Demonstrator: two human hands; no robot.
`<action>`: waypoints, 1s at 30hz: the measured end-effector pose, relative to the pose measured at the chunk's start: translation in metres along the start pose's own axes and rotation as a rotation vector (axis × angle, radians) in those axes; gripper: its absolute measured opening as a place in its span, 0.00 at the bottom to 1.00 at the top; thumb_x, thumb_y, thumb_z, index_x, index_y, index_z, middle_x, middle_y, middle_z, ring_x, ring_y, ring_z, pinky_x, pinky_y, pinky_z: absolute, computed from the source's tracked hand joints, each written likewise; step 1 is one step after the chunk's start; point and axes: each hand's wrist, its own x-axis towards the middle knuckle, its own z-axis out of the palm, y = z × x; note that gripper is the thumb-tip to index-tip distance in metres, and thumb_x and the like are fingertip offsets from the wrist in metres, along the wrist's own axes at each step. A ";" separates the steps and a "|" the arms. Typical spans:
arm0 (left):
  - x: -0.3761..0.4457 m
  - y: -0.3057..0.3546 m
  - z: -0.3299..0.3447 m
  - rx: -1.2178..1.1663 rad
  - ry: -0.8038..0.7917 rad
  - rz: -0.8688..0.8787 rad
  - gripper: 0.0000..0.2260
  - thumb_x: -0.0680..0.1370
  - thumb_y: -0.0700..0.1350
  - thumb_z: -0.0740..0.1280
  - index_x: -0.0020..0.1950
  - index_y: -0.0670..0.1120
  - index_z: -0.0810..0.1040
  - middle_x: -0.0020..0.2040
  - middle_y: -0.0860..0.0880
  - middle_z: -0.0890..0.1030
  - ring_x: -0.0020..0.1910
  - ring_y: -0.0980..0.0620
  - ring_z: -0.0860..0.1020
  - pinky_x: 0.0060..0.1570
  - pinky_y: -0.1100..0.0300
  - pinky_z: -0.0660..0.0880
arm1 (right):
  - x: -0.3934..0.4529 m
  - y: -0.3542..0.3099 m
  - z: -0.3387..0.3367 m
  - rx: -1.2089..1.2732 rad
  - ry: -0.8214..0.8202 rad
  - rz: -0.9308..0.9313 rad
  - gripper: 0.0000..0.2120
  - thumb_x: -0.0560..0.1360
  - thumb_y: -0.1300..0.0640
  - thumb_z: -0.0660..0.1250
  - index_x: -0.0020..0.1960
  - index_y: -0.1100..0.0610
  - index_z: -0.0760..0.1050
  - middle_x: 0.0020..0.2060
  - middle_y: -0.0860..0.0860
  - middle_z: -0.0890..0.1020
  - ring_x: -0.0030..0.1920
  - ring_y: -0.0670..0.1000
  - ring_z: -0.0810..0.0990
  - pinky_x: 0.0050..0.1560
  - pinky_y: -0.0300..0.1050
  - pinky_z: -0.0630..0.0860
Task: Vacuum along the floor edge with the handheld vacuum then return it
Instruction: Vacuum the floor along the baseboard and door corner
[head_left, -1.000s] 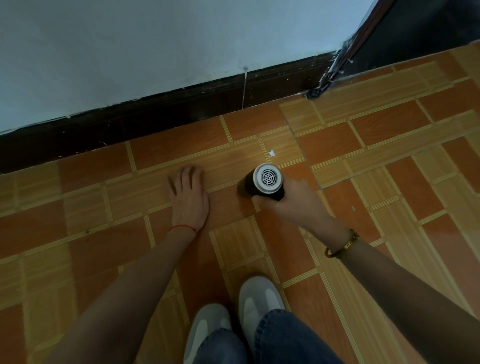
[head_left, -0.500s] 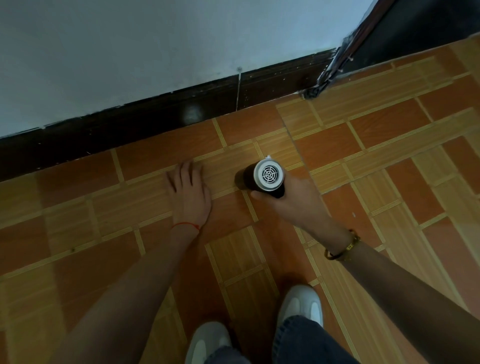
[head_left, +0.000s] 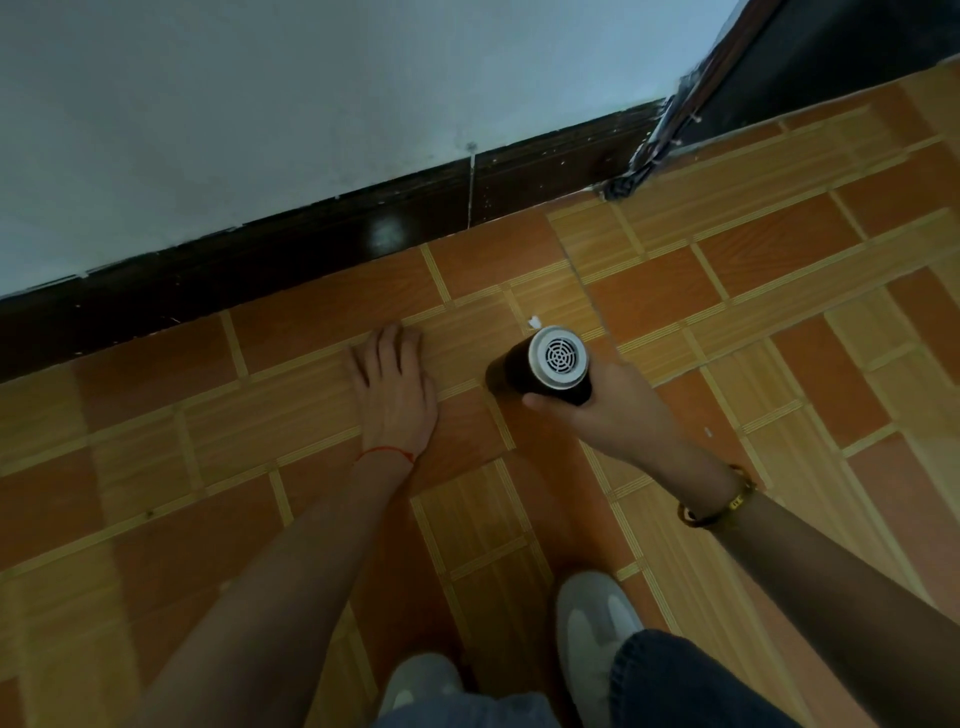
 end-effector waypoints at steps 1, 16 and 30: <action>0.000 0.003 0.001 0.002 -0.003 0.001 0.20 0.79 0.43 0.60 0.72 0.44 0.67 0.72 0.41 0.68 0.73 0.41 0.63 0.74 0.34 0.53 | -0.003 0.004 -0.003 -0.016 0.024 0.013 0.33 0.69 0.37 0.70 0.69 0.49 0.68 0.49 0.43 0.80 0.51 0.47 0.79 0.48 0.44 0.77; -0.001 0.009 0.008 -0.030 0.022 0.010 0.21 0.79 0.44 0.59 0.72 0.45 0.67 0.73 0.42 0.67 0.74 0.42 0.62 0.75 0.35 0.52 | 0.015 0.026 -0.012 0.065 0.295 0.101 0.33 0.70 0.36 0.70 0.69 0.51 0.68 0.51 0.48 0.82 0.51 0.50 0.80 0.46 0.46 0.77; -0.001 0.008 0.009 -0.039 0.031 0.007 0.21 0.79 0.43 0.60 0.73 0.46 0.67 0.72 0.44 0.68 0.73 0.44 0.62 0.75 0.35 0.53 | 0.051 0.019 -0.012 0.133 0.099 0.009 0.27 0.70 0.38 0.71 0.62 0.53 0.73 0.38 0.40 0.78 0.43 0.50 0.82 0.39 0.41 0.76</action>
